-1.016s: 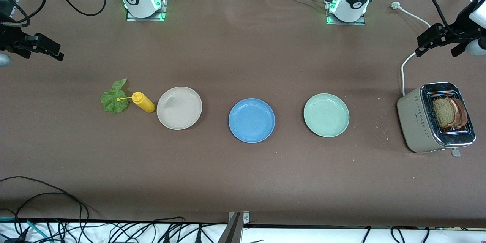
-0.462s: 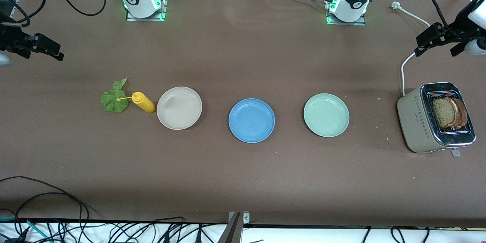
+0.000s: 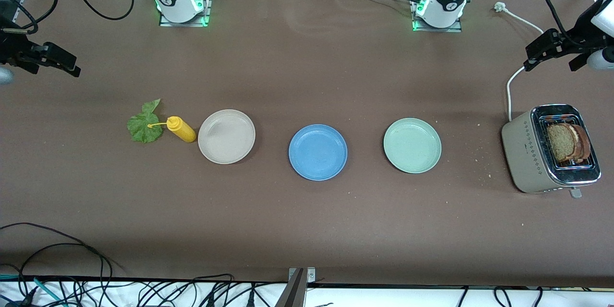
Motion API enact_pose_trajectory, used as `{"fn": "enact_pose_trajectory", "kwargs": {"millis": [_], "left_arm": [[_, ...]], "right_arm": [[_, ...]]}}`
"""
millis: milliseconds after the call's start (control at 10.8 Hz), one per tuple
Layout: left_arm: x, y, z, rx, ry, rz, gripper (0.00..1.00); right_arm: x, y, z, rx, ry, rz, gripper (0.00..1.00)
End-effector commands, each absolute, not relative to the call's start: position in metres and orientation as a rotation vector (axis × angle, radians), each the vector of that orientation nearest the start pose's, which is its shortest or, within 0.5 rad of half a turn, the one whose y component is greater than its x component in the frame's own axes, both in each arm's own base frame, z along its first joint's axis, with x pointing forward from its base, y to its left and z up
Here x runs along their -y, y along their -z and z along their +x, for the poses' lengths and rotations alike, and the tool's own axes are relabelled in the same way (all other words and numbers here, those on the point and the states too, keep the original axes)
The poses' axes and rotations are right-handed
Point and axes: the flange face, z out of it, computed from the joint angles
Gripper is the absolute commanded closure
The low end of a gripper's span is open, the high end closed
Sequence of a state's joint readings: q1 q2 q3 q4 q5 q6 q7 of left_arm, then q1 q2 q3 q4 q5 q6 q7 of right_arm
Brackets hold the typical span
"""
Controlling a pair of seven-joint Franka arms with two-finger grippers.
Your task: Make sandwich in blue plate with both arms
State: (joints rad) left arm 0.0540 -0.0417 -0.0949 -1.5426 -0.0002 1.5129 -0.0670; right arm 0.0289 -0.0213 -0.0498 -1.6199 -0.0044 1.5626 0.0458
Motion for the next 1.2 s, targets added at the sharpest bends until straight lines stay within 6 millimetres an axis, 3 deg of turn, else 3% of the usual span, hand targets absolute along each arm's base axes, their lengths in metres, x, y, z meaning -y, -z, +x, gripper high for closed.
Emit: {"fn": "enact_pose_trajectory", "kwargs": {"millis": [0, 647, 832, 924, 1016, 1109], "left_arm": [[0.017, -0.662, 0.534, 0.061, 0.015, -3.127, 0.0], [0.013, -0.652, 0.54, 0.061, -0.011, -3.128, 0.0], [0.014, -0.615, 0.563, 0.049, -0.109, -3.127, 0.0], [0.006, -0.614, 0.564, 0.075, -0.107, -3.13, 0.0], [-0.027, -0.611, 0.566, 0.163, -0.106, -3.14, 0.0], [-0.038, -0.607, 0.572, 0.178, -0.091, -3.134, 0.0]], "right_arm": [[0.013, -0.616, 0.542, -0.128, -0.06, -3.138, 0.0], [0.013, -0.617, 0.542, -0.127, -0.058, -3.136, 0.0], [0.013, -0.616, 0.542, -0.125, -0.06, -3.138, 0.0], [0.013, -0.616, 0.542, -0.125, -0.06, -3.138, 0.0], [0.013, -0.616, 0.542, -0.125, -0.06, -3.136, 0.0], [0.013, -0.617, 0.542, -0.125, -0.058, -3.138, 0.0]]}}
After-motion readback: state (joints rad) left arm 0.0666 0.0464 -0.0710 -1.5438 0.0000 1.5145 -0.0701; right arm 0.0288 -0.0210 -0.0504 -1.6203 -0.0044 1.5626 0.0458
